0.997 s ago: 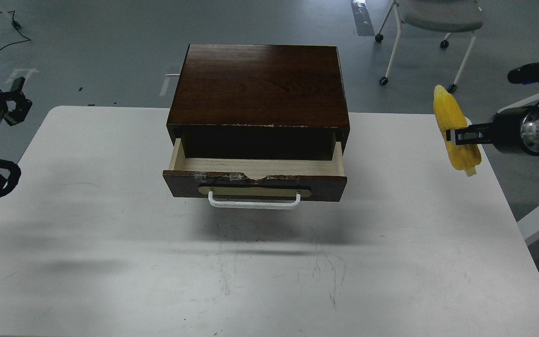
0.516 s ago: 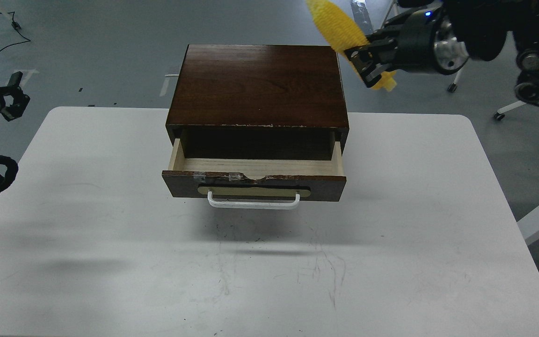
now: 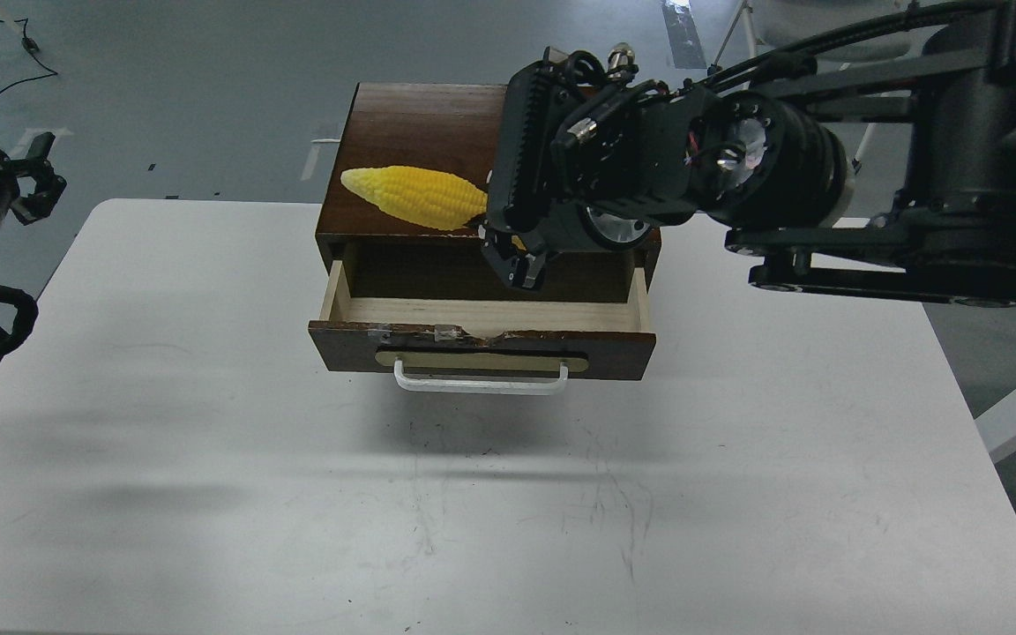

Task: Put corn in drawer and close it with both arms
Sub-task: 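Lower the corn into the open drawer and release it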

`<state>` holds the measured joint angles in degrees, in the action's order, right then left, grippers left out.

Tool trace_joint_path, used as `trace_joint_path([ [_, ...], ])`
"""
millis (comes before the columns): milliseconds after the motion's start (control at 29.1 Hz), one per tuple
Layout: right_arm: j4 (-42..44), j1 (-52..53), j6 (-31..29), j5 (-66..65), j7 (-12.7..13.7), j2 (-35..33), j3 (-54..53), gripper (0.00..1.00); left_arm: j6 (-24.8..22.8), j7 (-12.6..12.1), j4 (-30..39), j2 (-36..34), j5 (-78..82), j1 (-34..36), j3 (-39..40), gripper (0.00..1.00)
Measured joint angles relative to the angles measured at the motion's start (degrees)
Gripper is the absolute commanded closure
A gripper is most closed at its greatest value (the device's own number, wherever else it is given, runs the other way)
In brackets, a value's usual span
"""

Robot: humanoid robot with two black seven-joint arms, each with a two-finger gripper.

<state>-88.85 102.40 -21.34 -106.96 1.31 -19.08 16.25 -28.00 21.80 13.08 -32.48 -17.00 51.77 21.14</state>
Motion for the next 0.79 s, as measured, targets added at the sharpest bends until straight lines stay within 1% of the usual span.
trace_joint_path([
  [103,-0.24,-1.15,0.00,-0.62,0.00,-0.90,0.76,0.90,0.00,-0.39,4.20,-0.95,-0.01,-0.20,0.03,0.02],
  [241,-0.15,-1.62,0.00,-0.85,0.00,-1.56,1.44,0.90,0.00,-1.73,15.41,-4.54,0.64,-0.76,-0.57,0.02],
  [275,-0.11,-1.69,0.00,-0.86,0.00,-1.57,1.51,0.88,0.00,-1.82,17.21,-4.93,0.77,-0.83,-0.69,0.02],
  [309,-0.09,-1.73,0.00,-0.86,0.00,-1.52,1.54,0.83,0.00,-1.87,18.20,-5.06,0.91,-0.88,-0.76,0.02],
  [344,-0.02,-1.76,0.00,-0.87,0.00,-1.45,1.56,0.75,0.00,-1.88,18.85,-5.09,1.19,-0.94,-0.82,0.02],
  [481,0.40,-2.29,0.00,-0.87,0.00,-1.24,1.65,0.73,0.00,-1.90,18.91,-4.87,2.19,-1.43,-0.94,0.02],
  [550,0.43,-2.75,0.00,-0.86,0.00,-1.23,1.66,0.63,0.00,-1.91,18.73,-4.72,2.69,-2.42,-1.04,0.02],
  [688,0.44,-3.75,0.00,-0.79,0.00,-1.22,1.65,0.55,0.00,-1.77,18.43,-3.71,3.09,-3.53,-1.05,0.02],
  [756,0.44,-3.96,0.00,-0.74,0.00,-1.22,1.62,0.49,0.00,-1.69,18.14,-3.42,3.10,-3.68,-1.04,0.02],
  [791,0.44,-4.02,0.00,-0.68,0.00,-1.22,1.54,0.44,0.00,-1.69,18.06,-3.37,3.11,-3.78,-1.04,0.02],
])
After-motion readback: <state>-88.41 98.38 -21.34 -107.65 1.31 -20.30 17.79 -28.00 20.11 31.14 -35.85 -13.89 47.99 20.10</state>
